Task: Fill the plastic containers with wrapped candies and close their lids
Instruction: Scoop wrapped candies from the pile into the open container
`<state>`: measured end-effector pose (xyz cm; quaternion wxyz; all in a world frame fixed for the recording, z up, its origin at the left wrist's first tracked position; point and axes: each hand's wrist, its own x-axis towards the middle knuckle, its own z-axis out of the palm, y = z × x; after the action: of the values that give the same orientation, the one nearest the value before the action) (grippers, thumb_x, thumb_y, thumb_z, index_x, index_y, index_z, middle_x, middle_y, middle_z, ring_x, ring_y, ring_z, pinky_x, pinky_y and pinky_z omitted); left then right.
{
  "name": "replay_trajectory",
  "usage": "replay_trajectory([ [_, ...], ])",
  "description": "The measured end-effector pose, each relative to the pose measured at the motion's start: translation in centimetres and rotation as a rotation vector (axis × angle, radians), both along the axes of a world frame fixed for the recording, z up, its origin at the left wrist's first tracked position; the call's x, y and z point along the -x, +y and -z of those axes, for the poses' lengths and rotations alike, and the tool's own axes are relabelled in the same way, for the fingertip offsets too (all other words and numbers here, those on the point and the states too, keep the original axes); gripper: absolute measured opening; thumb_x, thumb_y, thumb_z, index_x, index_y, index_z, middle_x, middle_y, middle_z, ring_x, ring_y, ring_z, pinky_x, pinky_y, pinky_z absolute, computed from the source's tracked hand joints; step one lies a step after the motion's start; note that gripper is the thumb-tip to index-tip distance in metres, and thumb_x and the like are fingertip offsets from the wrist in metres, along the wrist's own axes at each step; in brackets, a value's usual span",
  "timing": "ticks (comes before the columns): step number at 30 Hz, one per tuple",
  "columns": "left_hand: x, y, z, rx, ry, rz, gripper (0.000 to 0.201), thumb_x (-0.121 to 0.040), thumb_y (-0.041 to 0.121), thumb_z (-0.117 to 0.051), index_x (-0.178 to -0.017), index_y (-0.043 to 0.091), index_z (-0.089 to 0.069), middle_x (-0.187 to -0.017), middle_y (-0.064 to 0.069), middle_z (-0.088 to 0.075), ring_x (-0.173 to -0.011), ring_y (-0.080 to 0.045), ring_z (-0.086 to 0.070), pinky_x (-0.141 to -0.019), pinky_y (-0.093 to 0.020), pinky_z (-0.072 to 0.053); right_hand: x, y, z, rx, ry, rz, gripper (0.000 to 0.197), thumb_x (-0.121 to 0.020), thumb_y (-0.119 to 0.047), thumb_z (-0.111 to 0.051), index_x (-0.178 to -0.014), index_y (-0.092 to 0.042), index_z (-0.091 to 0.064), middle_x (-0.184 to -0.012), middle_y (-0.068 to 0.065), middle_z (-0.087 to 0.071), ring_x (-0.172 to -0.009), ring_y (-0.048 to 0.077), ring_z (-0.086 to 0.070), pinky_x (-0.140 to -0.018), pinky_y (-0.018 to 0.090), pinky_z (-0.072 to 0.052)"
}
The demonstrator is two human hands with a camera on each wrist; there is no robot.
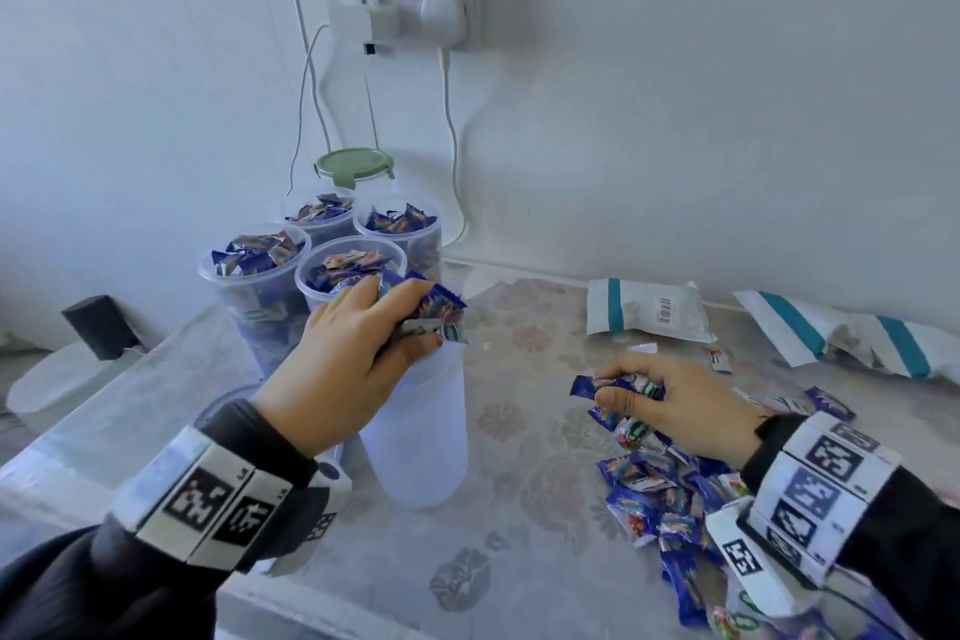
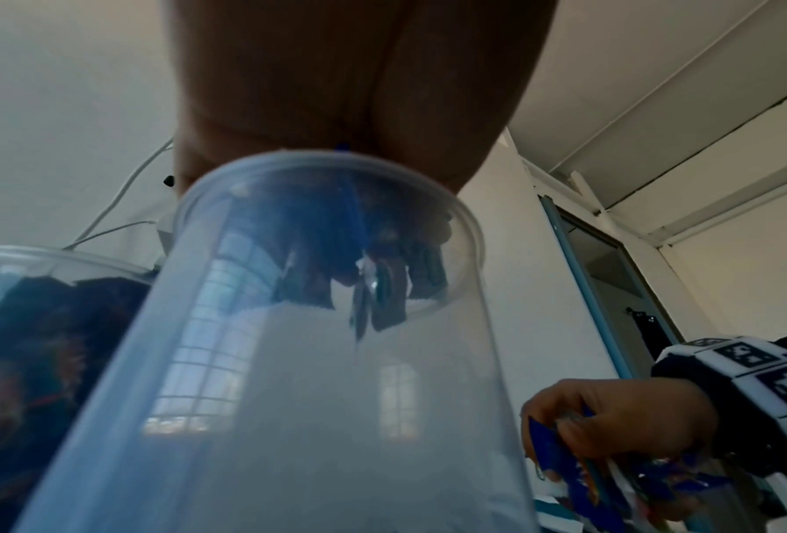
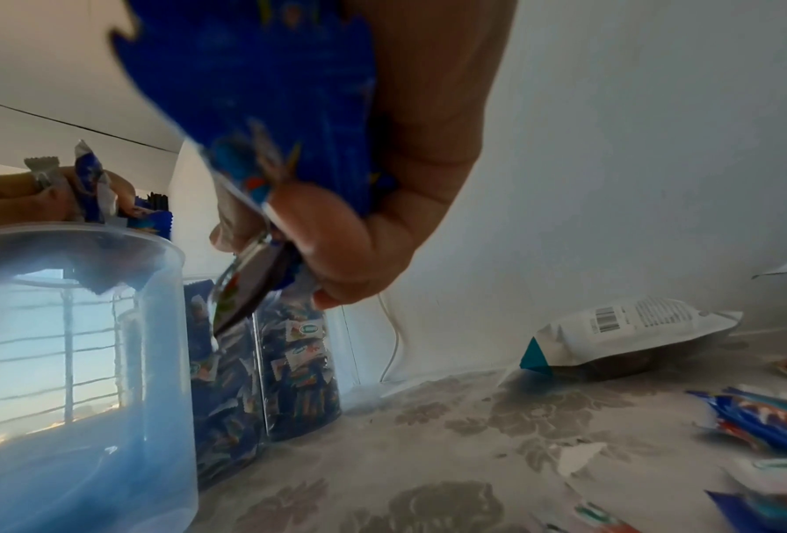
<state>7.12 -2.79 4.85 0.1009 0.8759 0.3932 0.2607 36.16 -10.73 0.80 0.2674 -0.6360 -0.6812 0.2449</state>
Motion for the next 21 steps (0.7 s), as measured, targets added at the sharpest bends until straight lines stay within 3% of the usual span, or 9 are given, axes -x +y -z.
replay_trajectory([
  [4,0.5,-0.4,0.3,-0.04,-0.037,0.06,0.029,-0.084,0.058,-0.034,-0.099,0.034,-0.04,-0.076,0.003,-0.046,-0.076,-0.019,-0.04,-0.072,-0.033,-0.031,1.2,0.4,-0.9,-0.06,0.018,0.015,0.014,-0.072,-0.051,-0.056,-0.083,-0.042,-0.059,-0.089,-0.016,-0.065,-0.088,-0.014,-0.054,-0.071,0.004,-0.038],
  [8,1.2,-0.4,0.9,-0.022,-0.103,0.104,0.032,-0.087,0.059,-0.036,-0.1,0.031,-0.046,-0.077,0.006,-0.048,-0.077,-0.019,-0.043,-0.072,-0.033,-0.035,2.2,1.0,-1.6,-0.101,0.008,0.033,0.017,-0.073,-0.052,-0.056,-0.085,-0.04,-0.061,-0.092,-0.014,-0.068,-0.089,-0.01,-0.056,-0.072,0.005,-0.038],
  [11,1.6,-0.2,1.7,0.033,-0.158,0.12,0.044,-0.086,0.058,-0.037,-0.109,0.025,-0.054,-0.103,0.001,-0.055,-0.099,-0.022,-0.047,-0.085,-0.035,-0.038,3.2,1.6,-2.6,-0.126,0.009,0.054,0.019,-0.072,-0.055,-0.055,-0.085,-0.042,-0.062,-0.093,-0.014,-0.068,-0.088,-0.003,-0.059,-0.076,0.016,-0.042],
  [14,1.9,-0.3,2.5,0.101,-0.207,0.13,0.04,-0.083,0.061,-0.038,-0.109,0.036,-0.055,-0.132,-0.002,-0.044,-0.131,-0.019,-0.034,-0.102,-0.039,-0.033,4.8,2.1,-4.4,-0.176,0.029,0.048,0.019,-0.071,-0.057,-0.054,-0.083,-0.044,-0.061,-0.091,-0.011,-0.069,-0.085,0.005,-0.062,-0.078,0.025,-0.044],
  [17,2.0,-0.2,2.8,0.17,-0.27,0.146,0.044,-0.079,0.064,-0.044,-0.119,0.047,-0.049,-0.144,0.0,-0.035,-0.14,-0.014,-0.022,-0.109,-0.042,-0.03,6.9,2.7,-6.8,-0.211,0.035,0.002,0.016,-0.072,-0.052,-0.055,-0.081,-0.04,-0.061,-0.09,-0.005,-0.069,-0.081,0.009,-0.061,-0.074,0.022,-0.043],
  [19,2.1,-0.4,2.9,0.16,-0.316,0.165,0.054,-0.076,0.065,-0.049,-0.128,0.051,-0.041,-0.146,0.002,-0.032,-0.137,-0.01,-0.027,-0.108,-0.037,-0.034,8.1,3.3,-8.3,-0.213,-0.004,-0.059,0.023,-0.073,-0.052,-0.055,-0.083,-0.032,-0.064,-0.089,-0.005,-0.067,-0.082,0.008,-0.06,-0.074,0.017,-0.042],
  [21,2.3,-0.6,3.0,0.152,-0.401,0.202,0.065,-0.074,0.064,-0.055,-0.134,0.051,-0.033,-0.148,0.005,-0.031,-0.139,-0.004,-0.024,-0.108,-0.018,-0.031,9.3,4.0,-9.5,-0.193,-0.036,-0.108,0.03,-0.073,-0.052,-0.057,-0.087,-0.028,-0.066,-0.089,-0.008,-0.066,-0.082,0.004,-0.06,-0.075,0.017,-0.043],
])
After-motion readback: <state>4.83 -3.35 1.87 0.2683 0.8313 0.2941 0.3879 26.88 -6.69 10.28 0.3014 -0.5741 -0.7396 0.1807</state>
